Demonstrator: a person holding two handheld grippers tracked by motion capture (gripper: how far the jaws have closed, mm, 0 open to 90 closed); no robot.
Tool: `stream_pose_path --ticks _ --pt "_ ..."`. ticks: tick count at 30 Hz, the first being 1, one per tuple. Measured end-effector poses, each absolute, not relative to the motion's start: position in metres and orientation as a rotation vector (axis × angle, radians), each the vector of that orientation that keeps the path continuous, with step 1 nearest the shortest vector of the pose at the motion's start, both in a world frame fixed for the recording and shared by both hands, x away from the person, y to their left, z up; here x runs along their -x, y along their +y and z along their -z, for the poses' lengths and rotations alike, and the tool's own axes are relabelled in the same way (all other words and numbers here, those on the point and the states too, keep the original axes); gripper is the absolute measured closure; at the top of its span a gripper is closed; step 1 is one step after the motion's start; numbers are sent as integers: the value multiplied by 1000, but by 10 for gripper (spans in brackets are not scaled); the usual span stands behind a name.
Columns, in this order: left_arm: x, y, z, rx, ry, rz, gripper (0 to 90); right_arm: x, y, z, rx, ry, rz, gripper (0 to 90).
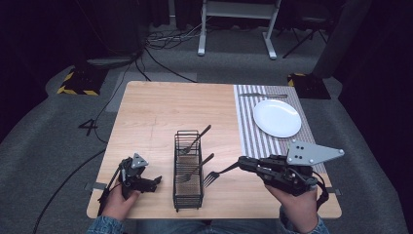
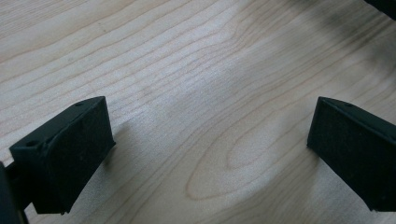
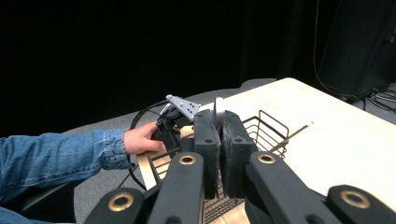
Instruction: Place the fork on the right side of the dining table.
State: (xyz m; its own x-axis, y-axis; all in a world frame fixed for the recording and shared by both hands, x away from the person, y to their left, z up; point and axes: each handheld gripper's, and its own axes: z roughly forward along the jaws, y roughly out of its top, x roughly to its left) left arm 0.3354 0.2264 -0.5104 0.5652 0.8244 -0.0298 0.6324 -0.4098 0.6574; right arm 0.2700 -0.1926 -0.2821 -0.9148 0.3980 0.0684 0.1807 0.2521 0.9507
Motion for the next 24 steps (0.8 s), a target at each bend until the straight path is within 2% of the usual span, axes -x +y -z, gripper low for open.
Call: stream_pose_path --ticks 24 --pt "-335 226 510 -2173 1161 -398 3 -289 -232 277 -695 2234 -1683 867"
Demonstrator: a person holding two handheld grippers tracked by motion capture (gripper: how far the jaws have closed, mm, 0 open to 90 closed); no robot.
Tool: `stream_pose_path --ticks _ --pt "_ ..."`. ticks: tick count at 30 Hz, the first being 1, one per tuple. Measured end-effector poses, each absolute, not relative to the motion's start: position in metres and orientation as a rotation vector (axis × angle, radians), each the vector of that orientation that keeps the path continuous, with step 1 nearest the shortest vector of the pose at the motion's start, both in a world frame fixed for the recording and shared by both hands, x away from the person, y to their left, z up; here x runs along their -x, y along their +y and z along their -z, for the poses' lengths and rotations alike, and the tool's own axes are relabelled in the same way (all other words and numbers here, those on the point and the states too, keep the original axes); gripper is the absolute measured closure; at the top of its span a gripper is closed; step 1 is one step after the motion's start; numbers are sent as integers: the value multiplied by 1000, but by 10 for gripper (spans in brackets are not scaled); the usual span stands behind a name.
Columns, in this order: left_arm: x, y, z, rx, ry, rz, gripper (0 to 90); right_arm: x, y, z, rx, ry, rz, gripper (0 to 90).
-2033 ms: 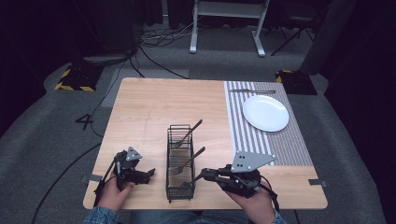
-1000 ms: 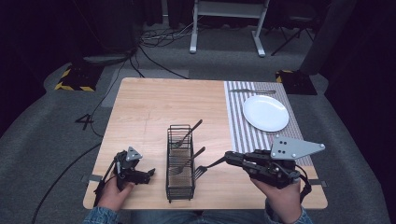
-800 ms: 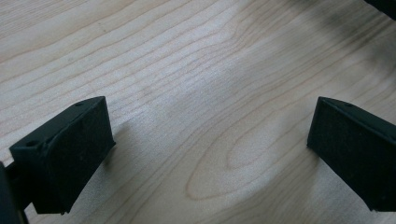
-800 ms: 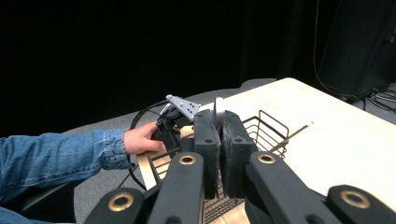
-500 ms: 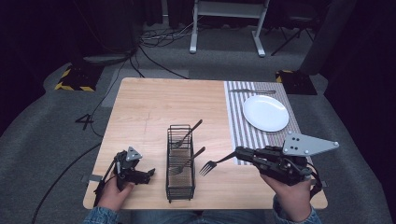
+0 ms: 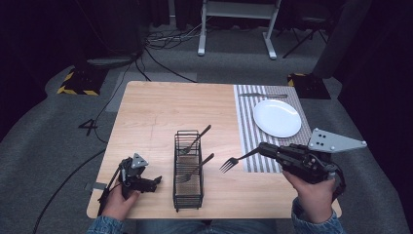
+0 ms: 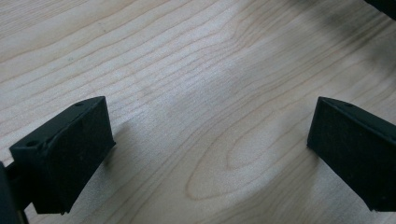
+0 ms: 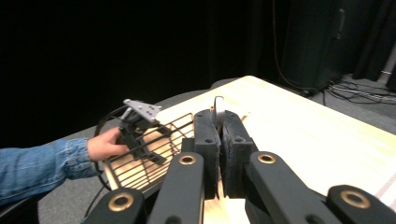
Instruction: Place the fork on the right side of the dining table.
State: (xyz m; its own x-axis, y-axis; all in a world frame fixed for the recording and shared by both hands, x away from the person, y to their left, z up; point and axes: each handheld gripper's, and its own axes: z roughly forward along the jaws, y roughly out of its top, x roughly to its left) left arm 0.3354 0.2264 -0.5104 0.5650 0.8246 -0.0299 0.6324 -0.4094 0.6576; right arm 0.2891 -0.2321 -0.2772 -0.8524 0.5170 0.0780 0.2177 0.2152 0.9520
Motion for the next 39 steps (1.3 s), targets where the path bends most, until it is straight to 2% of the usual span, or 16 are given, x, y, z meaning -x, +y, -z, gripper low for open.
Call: stream_pose_path --ticks 39 --pt "-335 226 510 -2173 1161 -398 2 -376 -301 323 -1102 2068 -1434 867"
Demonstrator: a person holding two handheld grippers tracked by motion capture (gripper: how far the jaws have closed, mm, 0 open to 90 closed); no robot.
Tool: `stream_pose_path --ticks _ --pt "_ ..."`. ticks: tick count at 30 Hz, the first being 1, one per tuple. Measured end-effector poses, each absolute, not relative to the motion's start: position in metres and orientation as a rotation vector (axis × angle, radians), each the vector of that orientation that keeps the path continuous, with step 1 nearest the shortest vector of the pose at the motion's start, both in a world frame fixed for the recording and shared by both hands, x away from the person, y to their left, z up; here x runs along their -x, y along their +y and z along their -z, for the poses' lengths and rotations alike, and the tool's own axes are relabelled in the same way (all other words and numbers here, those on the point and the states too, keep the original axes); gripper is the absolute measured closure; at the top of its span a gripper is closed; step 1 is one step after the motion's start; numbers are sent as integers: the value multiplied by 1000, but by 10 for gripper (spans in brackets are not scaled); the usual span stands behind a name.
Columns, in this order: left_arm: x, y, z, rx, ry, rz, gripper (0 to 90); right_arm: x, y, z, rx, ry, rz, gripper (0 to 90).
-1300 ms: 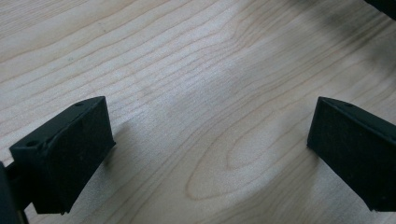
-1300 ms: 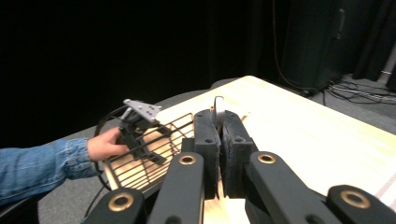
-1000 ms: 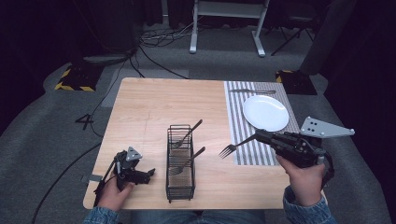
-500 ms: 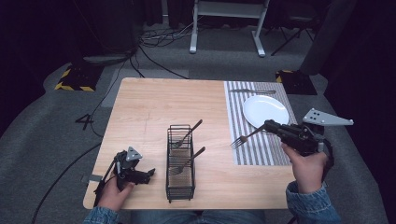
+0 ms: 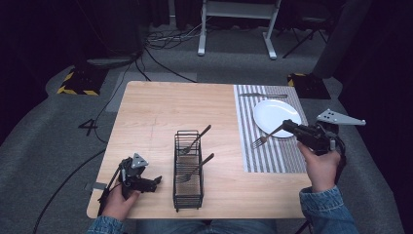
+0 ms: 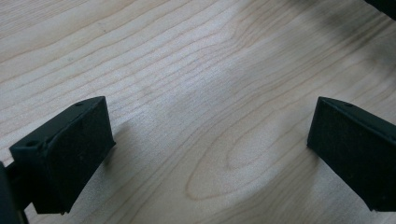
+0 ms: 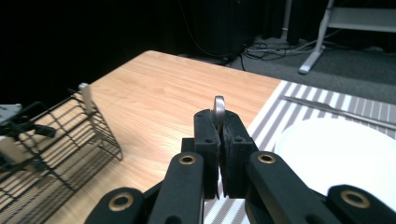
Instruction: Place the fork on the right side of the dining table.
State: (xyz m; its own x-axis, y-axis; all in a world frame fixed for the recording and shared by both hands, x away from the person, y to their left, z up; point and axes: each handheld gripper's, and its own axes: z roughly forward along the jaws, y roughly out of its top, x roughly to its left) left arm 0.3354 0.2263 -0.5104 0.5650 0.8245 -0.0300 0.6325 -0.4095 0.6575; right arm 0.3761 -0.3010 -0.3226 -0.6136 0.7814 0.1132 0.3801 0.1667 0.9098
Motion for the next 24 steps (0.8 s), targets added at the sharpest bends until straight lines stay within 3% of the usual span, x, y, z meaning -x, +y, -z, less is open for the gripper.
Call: stream_pose_path --ticks 24 --pt "-335 226 510 -2173 1161 -398 3 -411 -318 378 -1262 2027 -1319 867"
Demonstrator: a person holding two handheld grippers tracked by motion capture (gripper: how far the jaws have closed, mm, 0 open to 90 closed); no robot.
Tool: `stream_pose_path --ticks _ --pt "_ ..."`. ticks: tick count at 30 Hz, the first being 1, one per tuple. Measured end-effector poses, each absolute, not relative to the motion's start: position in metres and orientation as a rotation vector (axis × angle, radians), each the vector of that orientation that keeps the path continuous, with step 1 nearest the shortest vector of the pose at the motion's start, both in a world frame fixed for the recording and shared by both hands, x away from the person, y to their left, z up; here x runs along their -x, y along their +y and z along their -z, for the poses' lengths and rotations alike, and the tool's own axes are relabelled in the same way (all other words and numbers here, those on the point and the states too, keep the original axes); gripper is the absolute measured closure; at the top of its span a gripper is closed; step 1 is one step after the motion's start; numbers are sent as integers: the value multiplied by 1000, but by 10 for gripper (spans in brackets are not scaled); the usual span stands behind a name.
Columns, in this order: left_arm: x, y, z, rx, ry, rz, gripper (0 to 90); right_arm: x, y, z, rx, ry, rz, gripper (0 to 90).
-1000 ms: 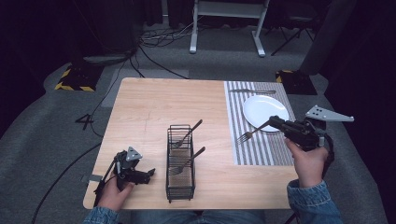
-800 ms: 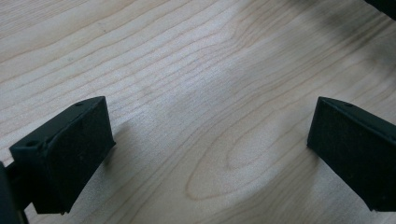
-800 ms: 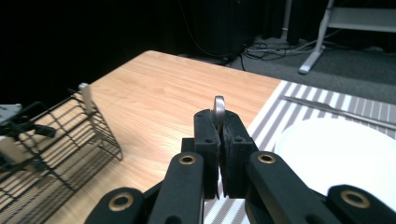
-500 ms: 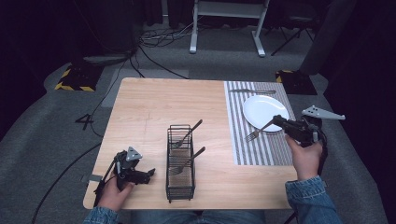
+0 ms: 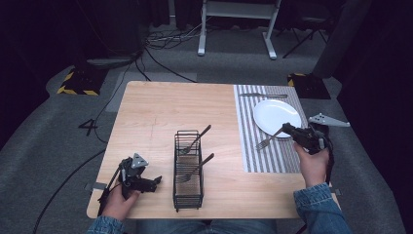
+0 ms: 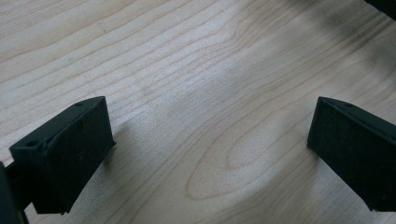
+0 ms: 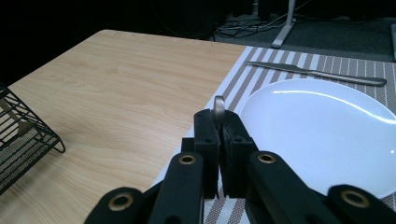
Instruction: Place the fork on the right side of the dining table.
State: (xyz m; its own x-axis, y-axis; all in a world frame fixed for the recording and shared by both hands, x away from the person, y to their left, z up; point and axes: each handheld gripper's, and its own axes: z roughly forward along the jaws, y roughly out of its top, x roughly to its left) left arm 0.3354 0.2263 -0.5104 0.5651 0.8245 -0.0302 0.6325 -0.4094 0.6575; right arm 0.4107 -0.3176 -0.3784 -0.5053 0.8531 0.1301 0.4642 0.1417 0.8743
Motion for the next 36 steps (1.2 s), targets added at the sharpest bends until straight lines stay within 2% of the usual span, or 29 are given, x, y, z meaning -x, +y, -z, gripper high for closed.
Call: stream_pose_path --ticks 15,36 --pt "-335 226 510 -2174 1161 -398 3 -414 -323 383 -1310 2009 -1283 838" --pt "-335 226 510 -2173 1161 -398 3 -433 -357 398 -1539 2016 -1151 633"
